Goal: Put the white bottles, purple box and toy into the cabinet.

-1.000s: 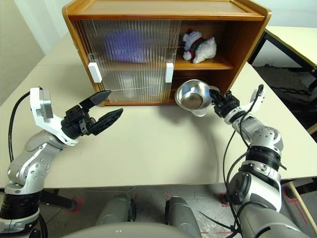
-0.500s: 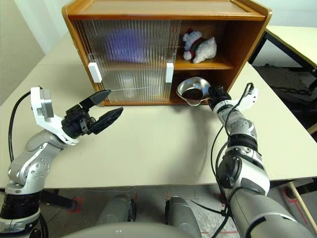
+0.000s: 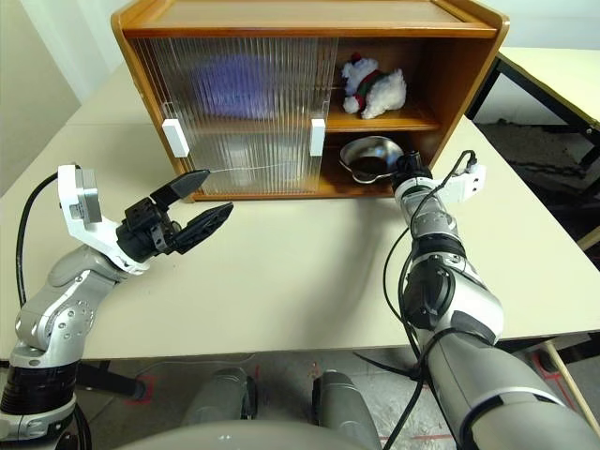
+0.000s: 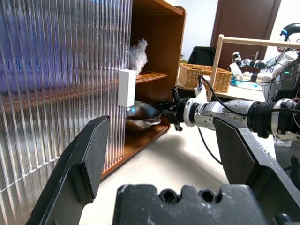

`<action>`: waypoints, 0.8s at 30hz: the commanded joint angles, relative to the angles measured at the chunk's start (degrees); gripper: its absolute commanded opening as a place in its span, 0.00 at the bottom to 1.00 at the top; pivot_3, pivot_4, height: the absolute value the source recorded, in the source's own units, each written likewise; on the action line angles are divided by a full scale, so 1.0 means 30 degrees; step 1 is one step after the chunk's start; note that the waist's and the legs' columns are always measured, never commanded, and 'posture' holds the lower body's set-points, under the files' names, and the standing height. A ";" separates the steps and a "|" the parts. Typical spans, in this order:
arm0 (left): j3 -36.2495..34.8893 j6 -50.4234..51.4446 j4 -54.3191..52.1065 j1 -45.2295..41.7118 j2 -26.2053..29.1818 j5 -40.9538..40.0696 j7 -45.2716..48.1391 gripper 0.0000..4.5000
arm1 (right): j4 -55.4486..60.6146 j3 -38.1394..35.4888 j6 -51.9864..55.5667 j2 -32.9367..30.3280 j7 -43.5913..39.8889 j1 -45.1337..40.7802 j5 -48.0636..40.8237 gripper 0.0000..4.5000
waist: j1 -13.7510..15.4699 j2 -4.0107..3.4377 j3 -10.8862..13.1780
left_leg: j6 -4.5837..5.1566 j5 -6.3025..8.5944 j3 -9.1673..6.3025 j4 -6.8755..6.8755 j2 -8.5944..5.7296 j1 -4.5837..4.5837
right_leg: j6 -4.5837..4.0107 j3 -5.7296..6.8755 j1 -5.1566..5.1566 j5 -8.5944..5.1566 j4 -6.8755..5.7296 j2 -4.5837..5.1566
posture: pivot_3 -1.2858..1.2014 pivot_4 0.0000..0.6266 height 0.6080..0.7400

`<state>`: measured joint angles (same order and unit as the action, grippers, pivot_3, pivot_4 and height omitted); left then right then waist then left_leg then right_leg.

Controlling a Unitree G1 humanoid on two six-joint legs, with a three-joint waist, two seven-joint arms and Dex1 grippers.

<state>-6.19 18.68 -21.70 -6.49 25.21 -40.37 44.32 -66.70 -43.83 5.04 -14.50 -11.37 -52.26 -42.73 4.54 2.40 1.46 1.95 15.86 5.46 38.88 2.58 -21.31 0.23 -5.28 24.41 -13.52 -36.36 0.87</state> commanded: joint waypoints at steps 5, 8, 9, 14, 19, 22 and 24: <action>0.0166 -0.0082 -0.0402 0.0021 -0.0101 0.0177 -0.0141 1.00 | -0.1537 -0.0555 -0.1710 0.0481 0.0994 -0.0988 -0.0115 0.08 | -0.0076 -0.0001 0.0001 | -0.0001 0.0000 -0.0002 -0.0005 0.0001 0.0001 | -0.0001 0.0001 0.0000 0.0001 0.0000 0.0001 | 0.63 0.00 1.00; 0.0158 -0.0086 -0.0492 0.0096 -0.0097 0.0177 -0.0192 1.00 | -0.1867 -0.0436 -0.1853 0.0615 0.1105 -0.1176 0.0073 0.08 | -0.0073 -0.0004 0.0002 | -0.0001 0.0000 -0.0002 -0.0007 0.0001 0.0000 | -0.0002 0.0001 0.0001 0.0001 0.0000 0.0001 | 0.63 0.00 1.00; 0.0151 -0.0080 -0.0507 0.0110 -0.0090 0.0168 -0.0204 1.00 | -0.1968 -0.0428 -0.1900 0.0654 0.1117 -0.1256 0.0116 0.08 | -0.0076 -0.0004 0.0003 | -0.0001 0.0000 -0.0002 -0.0006 0.0001 0.0000 | -0.0002 0.0000 0.0001 0.0001 0.0000 0.0001 | 0.63 0.00 1.00; 0.0160 -0.0048 -0.0666 0.0228 -0.0061 0.0144 -0.0268 1.00 | -0.2330 -0.0327 -0.2141 0.0891 0.1296 -0.1530 0.0356 0.08 | -0.0081 -0.0007 0.0004 | -0.0002 0.0001 -0.0003 -0.0014 0.0002 0.0000 | -0.0003 0.0002 0.0002 0.0001 0.0004 0.0001 | 0.63 0.00 1.00; 0.0129 0.0007 -0.0784 0.0314 -0.0001 0.0109 -0.0283 1.00 | -0.2541 -0.0476 -0.2153 0.1016 0.1660 -0.1575 0.0329 0.08 | -0.0067 -0.0008 0.0005 | -0.0003 0.0001 -0.0006 -0.0023 0.0003 0.0002 | -0.0007 0.0004 0.0002 -0.0001 0.0003 0.0001 | 0.63 0.00 1.00; 0.0109 0.0057 -0.0890 0.0376 0.0024 0.0082 -0.0328 1.00 | -0.2586 -0.0559 -0.2009 0.1017 0.1654 -0.1574 0.0276 0.27 | -0.0068 -0.0009 0.0005 | -0.0006 0.0003 -0.0005 -0.0023 0.0001 0.0001 | -0.0008 0.0002 0.0003 -0.0001 0.0004 0.0004 | 0.63 0.00 1.00; 0.0125 0.0099 -0.0993 0.0455 0.0012 0.0060 -0.0372 1.00 | -0.2578 -0.0572 -0.2049 0.0983 0.1627 -0.1554 0.0295 0.42 | -0.0068 -0.0009 0.0005 | -0.0005 0.0003 -0.0006 -0.0024 0.0001 0.0002 | -0.0008 0.0004 0.0002 -0.0001 0.0004 0.0006 | 0.63 0.00 1.00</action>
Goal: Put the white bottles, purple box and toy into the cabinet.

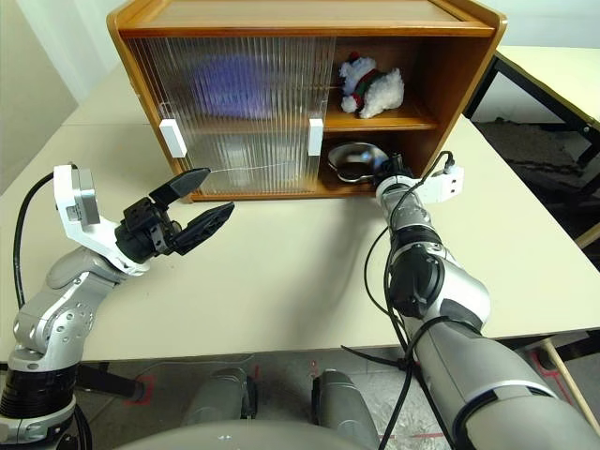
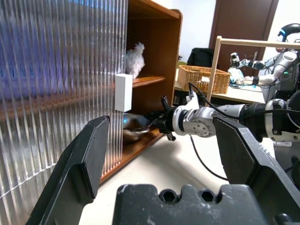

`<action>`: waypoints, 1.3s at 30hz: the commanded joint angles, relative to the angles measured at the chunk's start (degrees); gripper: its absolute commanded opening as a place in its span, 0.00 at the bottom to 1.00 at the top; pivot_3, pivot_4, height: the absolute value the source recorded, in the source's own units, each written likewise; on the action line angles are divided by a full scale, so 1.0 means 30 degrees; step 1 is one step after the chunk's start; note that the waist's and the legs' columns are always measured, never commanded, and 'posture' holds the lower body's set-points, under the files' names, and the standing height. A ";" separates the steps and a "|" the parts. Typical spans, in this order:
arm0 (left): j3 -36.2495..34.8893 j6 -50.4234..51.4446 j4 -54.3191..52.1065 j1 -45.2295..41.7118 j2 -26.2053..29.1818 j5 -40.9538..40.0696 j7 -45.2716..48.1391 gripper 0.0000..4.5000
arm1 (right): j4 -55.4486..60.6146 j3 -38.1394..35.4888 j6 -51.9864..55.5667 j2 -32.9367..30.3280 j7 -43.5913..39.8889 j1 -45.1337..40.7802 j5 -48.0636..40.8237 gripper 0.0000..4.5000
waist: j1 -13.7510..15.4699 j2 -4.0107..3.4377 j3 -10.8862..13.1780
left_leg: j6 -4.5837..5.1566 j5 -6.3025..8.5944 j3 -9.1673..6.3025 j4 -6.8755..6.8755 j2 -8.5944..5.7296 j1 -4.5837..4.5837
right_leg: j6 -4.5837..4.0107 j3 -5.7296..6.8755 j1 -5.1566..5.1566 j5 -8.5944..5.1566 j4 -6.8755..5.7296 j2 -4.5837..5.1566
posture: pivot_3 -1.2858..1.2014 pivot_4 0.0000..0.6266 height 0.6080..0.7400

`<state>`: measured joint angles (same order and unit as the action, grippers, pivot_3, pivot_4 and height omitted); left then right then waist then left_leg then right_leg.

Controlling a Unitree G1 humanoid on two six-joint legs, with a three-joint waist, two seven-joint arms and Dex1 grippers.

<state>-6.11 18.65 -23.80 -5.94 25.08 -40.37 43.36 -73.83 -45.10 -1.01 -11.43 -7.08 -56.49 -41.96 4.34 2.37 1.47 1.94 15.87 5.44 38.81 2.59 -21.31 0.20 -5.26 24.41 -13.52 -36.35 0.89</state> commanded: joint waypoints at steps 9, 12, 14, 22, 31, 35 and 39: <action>0.0256 0.0110 -0.0275 0.0346 -0.0053 0.0066 -0.0100 1.00 | -0.0131 0.0197 0.0323 -0.0203 -0.0214 -0.0130 0.0404 0.99 | -0.0007 0.0000 0.0000 | 0.0000 0.0000 -0.0001 0.0001 0.0002 0.0007 | -0.0002 0.0003 -0.0006 -0.0002 0.0001 -0.0002 | 0.63 0.00 1.00; 0.0263 0.0093 -0.0301 0.0393 -0.0076 0.0043 -0.0114 1.00 | 0.0139 0.0756 0.0747 -0.0259 -0.0887 0.0212 0.0861 0.99 | -0.0008 -0.0003 0.0002 | 0.0000 0.0000 0.0001 0.0001 0.0000 0.0003 | -0.0003 0.0000 0.0000 -0.0004 0.0002 -0.0001 | 0.63 0.00 1.00; 0.0273 0.0073 -0.0283 0.0408 -0.0084 0.0044 -0.0110 1.00 | 0.0391 0.0934 0.1122 -0.0268 -0.1269 0.0437 0.0900 0.99 | -0.0006 -0.0003 0.0002 | 0.0000 0.0000 0.0000 -0.0001 0.0002 0.0002 | -0.0007 0.0002 0.0000 -0.0006 0.0004 -0.0003 | 0.63 0.00 1.00; 0.0297 -0.0002 -0.0197 0.0529 -0.0158 0.0024 -0.0049 1.00 | 0.4035 0.2261 0.3837 -0.0079 -0.2138 0.2831 0.1132 0.99 | 0.0016 -0.0003 0.0000 | -0.0007 0.0004 -0.0004 -0.0015 0.0006 0.0002 | -0.0007 0.0006 0.0000 -0.0007 0.0006 0.0002 | 0.63 0.00 1.00; 0.0344 0.0088 -0.0217 0.0617 -0.0157 -0.0046 0.0021 1.00 | 1.4054 0.5186 0.7269 0.0832 -0.2293 0.8764 0.1622 0.99 | 0.0023 -0.0011 -0.0002 | -0.0014 0.0008 -0.0015 -0.0027 0.0009 0.0002 | 0.0005 0.0021 -0.0002 -0.0031 0.0008 0.0021 | 0.62 0.02 1.00; 0.0324 0.0106 -0.0166 0.0597 -0.0133 -0.0057 0.0048 1.00 | 1.7613 0.8242 0.6892 0.0840 -0.4152 1.1868 0.3338 0.99 | -0.0074 -0.0045 0.0018 | -0.0017 0.0010 -0.0002 -0.0032 0.0019 0.0004 | 0.0036 0.0016 0.0007 -0.0071 -0.0001 0.0018 | 0.62 0.02 1.00; 0.0315 0.0090 -0.0119 0.0592 -0.0128 -0.0037 0.0069 1.00 | 1.9566 1.0632 0.5425 0.0626 -0.6132 1.3981 0.4861 0.99 | -0.0131 -0.0089 0.0047 | -0.0019 0.0011 0.0006 -0.0052 0.0021 0.0005 | 0.0048 0.0011 0.0007 -0.0106 -0.0013 0.0010 | 0.62 0.02 1.00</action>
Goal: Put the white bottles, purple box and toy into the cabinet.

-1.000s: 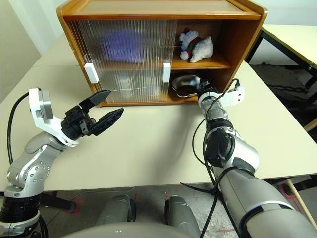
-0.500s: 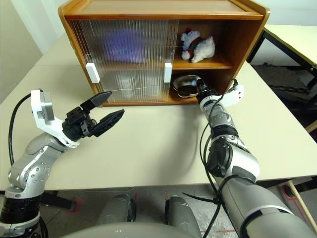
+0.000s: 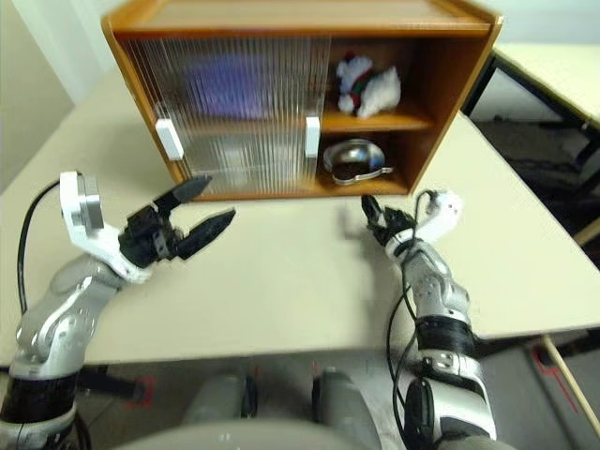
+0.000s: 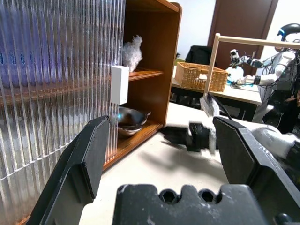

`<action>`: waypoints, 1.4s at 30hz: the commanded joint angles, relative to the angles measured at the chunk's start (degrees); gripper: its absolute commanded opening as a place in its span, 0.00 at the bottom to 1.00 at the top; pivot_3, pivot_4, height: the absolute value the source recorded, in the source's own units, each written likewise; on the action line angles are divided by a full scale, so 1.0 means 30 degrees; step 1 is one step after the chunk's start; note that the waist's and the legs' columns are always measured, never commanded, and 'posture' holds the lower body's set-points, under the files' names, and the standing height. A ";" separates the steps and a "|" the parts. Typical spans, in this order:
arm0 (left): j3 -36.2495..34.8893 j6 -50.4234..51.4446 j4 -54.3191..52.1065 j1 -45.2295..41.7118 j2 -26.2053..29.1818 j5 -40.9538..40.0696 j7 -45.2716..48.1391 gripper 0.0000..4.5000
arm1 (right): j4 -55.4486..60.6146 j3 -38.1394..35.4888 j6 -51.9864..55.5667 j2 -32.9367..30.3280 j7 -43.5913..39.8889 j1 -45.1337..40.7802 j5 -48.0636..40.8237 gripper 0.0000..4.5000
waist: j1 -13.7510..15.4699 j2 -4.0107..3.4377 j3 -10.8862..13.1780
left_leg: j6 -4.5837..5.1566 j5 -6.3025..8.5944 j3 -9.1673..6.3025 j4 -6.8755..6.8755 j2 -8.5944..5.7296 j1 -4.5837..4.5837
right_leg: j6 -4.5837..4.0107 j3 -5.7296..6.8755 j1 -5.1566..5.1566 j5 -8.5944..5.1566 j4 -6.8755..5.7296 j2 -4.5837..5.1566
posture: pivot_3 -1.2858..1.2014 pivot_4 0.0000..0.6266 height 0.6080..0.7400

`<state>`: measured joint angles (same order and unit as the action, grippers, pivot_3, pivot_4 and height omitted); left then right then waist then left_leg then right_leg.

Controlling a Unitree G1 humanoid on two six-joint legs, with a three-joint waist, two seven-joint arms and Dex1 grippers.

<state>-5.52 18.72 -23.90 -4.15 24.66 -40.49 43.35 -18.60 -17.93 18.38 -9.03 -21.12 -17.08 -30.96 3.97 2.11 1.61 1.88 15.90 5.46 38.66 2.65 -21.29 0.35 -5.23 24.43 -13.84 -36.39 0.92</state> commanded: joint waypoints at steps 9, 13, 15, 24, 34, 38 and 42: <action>-0.0124 -0.0061 -0.0034 0.0115 0.0122 0.0034 0.0135 1.00 | 0.3983 0.4647 -0.4786 -0.0808 -0.6418 0.1720 0.2329 0.43 | 0.0090 -0.0025 0.0027 | 0.0002 -0.0001 -0.0016 0.0011 -0.0007 0.0013 | -0.0002 0.0026 0.0001 -0.0009 -0.0001 -0.0002 | 0.62 0.01 1.00; -0.0229 -0.0195 0.0108 0.0108 0.0175 0.0097 0.0192 1.00 | 0.4926 0.5990 -0.6022 -0.1174 -0.8575 0.1113 0.2622 0.07 | 0.0141 -0.0023 0.0026 | 0.0002 -0.0001 -0.0023 0.0010 -0.0007 0.0012 | -0.0001 0.0036 0.0002 -0.0010 0.0000 -0.0003 | 0.63 0.00 1.00; -0.0221 -0.0243 0.0170 0.0091 0.0163 0.0131 0.0212 1.00 | 0.5032 0.6303 -0.6310 -0.1164 -0.8985 0.0851 0.2623 0.01 | 0.0171 -0.0022 0.0025 | 0.0001 -0.0001 -0.0025 0.0009 -0.0007 0.0012 | -0.0002 0.0040 0.0002 -0.0010 0.0000 -0.0003 | 0.63 0.00 1.00; -0.0160 -0.0330 0.0120 0.0069 0.0162 0.0204 0.0198 1.00 | 0.4018 0.6770 -0.4004 0.0454 -0.6935 -0.2244 0.2676 0.01 | 0.0338 -0.0011 0.0020 | -0.0004 0.0002 -0.0019 0.0011 0.0000 0.0015 | -0.0054 0.0051 0.0018 0.0021 -0.0015 0.0000 | 0.63 0.00 1.00; -0.0205 -0.0231 -0.0009 0.0156 0.0228 0.0172 0.0120 1.00 | 0.1291 0.5974 -0.3854 0.0728 -0.5137 -0.4710 0.3182 0.01 | 0.0826 0.0012 0.0004 | -0.0033 0.0017 -0.0009 0.0009 -0.0007 -0.0002 | -0.0106 0.0060 0.0038 0.0038 -0.0011 0.0008 | 0.63 0.00 1.00; -0.0122 -0.0166 -0.0025 0.0097 0.0201 0.0171 0.0079 1.00 | 0.0434 0.5551 -0.4180 0.0752 -0.4173 -0.5376 0.3532 0.01 | 0.0900 0.0012 0.0004 | -0.0033 0.0017 -0.0010 0.0006 -0.0005 -0.0002 | -0.0108 0.0065 0.0041 0.0037 -0.0013 0.0003 | 0.63 0.00 1.00; -0.0112 -0.0137 -0.0059 0.0117 0.0181 0.0147 0.0016 1.00 | 0.0246 0.4891 -0.4240 0.0769 -0.3216 -0.5490 0.3513 0.01 | 0.0943 0.0012 0.0004 | -0.0034 0.0018 -0.0008 0.0005 -0.0004 -0.0003 | -0.0108 0.0063 0.0042 0.0037 -0.0013 0.0004 | 0.63 0.00 1.00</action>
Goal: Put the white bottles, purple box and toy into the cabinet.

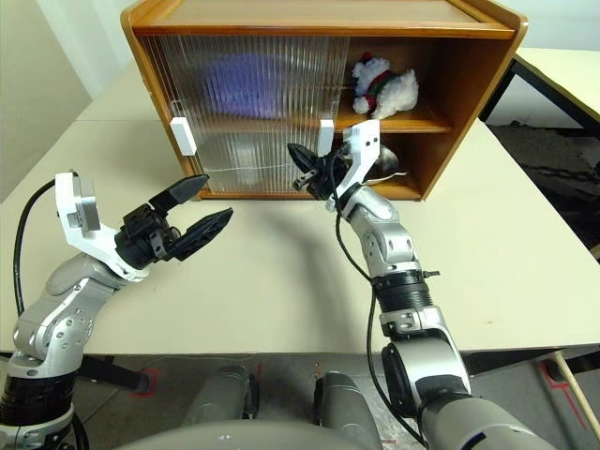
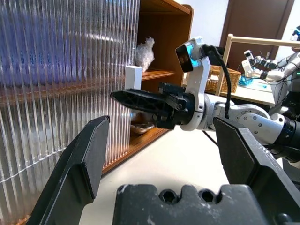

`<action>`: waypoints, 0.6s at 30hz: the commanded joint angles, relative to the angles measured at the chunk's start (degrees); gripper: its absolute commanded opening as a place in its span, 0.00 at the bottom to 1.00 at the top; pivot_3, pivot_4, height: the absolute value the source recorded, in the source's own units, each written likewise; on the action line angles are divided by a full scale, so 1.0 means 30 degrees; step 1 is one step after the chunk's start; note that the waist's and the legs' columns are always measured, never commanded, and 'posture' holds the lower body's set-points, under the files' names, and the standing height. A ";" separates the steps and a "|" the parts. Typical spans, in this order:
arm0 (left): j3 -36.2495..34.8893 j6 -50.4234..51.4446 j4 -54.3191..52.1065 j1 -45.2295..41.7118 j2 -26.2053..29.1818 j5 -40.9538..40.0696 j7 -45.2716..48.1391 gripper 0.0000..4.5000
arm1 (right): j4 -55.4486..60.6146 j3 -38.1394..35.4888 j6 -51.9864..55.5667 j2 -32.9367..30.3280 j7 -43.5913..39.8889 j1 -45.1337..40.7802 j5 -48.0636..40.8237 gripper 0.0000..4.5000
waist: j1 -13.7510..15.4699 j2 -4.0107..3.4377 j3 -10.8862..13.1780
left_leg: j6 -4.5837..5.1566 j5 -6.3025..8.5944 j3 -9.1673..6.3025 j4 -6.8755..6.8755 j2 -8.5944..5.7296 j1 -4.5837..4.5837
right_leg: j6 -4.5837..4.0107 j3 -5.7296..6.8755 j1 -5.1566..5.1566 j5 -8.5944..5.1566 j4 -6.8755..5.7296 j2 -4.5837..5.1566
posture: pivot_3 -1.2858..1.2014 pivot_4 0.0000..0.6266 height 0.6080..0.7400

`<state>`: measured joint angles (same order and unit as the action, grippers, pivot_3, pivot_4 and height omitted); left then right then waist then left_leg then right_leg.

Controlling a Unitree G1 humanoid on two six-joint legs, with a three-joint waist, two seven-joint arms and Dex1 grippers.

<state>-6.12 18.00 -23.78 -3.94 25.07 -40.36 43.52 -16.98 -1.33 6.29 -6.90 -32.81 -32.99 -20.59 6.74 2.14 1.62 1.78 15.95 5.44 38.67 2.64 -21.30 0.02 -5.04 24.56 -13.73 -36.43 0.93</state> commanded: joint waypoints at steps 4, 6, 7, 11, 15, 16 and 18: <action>0.0135 0.0122 -0.0130 0.0078 0.0010 0.0084 -0.0097 1.00 | -0.0417 -0.1746 -0.0014 0.0305 0.1896 -0.0372 -0.0459 0.01 | 0.0112 0.0000 0.0000 | 0.0000 0.0000 0.0000 0.0000 0.0000 -0.0001 | -0.0001 -0.0001 0.0001 0.0001 -0.0002 0.0000 | 0.63 0.00 1.00; 0.0182 0.0120 -0.0058 0.0011 -0.0009 0.0100 -0.0083 1.00 | -0.0408 -0.1664 -0.0269 0.0064 0.1909 -0.0363 -0.0031 0.01 | 0.0115 0.0000 0.0000 | 0.0000 0.0000 0.0002 0.0001 0.0000 -0.0001 | -0.0001 -0.0002 0.0000 0.0001 -0.0002 0.0000 | 0.63 0.00 1.00; 0.0197 0.0121 -0.0023 -0.0021 -0.0013 0.0103 -0.0073 1.00 | -0.0376 -0.1629 -0.0339 -0.0001 0.1920 -0.0334 0.0082 0.01 | 0.0113 0.0000 0.0000 | 0.0000 0.0000 0.0002 0.0003 0.0000 -0.0001 | -0.0001 -0.0003 0.0000 0.0000 -0.0002 0.0000 | 0.63 0.00 1.00; 0.0261 0.0111 0.0112 -0.0131 -0.0037 0.0099 -0.0028 1.00 | -0.0035 -0.1790 -0.0264 -0.0033 0.2185 -0.0194 0.0053 0.01 | 0.0128 0.0000 0.0000 | 0.0002 -0.0001 0.0005 0.0010 0.0000 0.0001 | -0.0001 -0.0003 -0.0003 0.0001 -0.0002 0.0001 | 0.63 0.00 1.00; 0.0282 0.0115 0.0127 -0.0120 -0.0044 0.0067 -0.0021 1.00 | 0.0355 -0.1931 -0.0183 -0.0132 0.2609 -0.0109 0.0089 0.01 | 0.0122 0.0000 0.0000 | 0.0002 -0.0002 0.0005 0.0021 0.0000 -0.0001 | 0.0000 -0.0004 -0.0003 0.0002 -0.0005 0.0002 | 0.62 0.00 1.00; 0.0297 0.0114 0.0131 -0.0117 -0.0048 0.0070 -0.0014 1.00 | 0.0494 -0.1926 -0.0170 -0.0209 0.2680 -0.0011 0.0127 0.01 | 0.0121 0.0000 0.0000 | 0.0002 -0.0002 0.0006 0.0023 0.0000 -0.0002 | 0.0000 -0.0005 -0.0003 0.0002 -0.0005 0.0003 | 0.62 0.00 1.00; 0.0301 0.0096 0.0147 -0.0131 -0.0066 0.0065 -0.0010 1.00 | 0.0762 -0.1982 -0.0226 -0.0359 0.2906 0.0238 0.0221 0.01 | 0.0131 0.0000 -0.0001 | 0.0002 -0.0002 0.0005 0.0023 0.0000 -0.0003 | 0.0001 -0.0005 -0.0003 0.0002 -0.0004 0.0002 | 0.62 0.00 1.00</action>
<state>-5.65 18.01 -23.77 -4.01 25.01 -40.38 43.34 -16.14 -5.42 6.15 -6.94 -25.58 -32.84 -20.48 7.14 2.14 1.62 1.79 15.95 5.45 38.74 2.64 -21.31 0.03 -5.05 24.55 -13.72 -36.44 0.94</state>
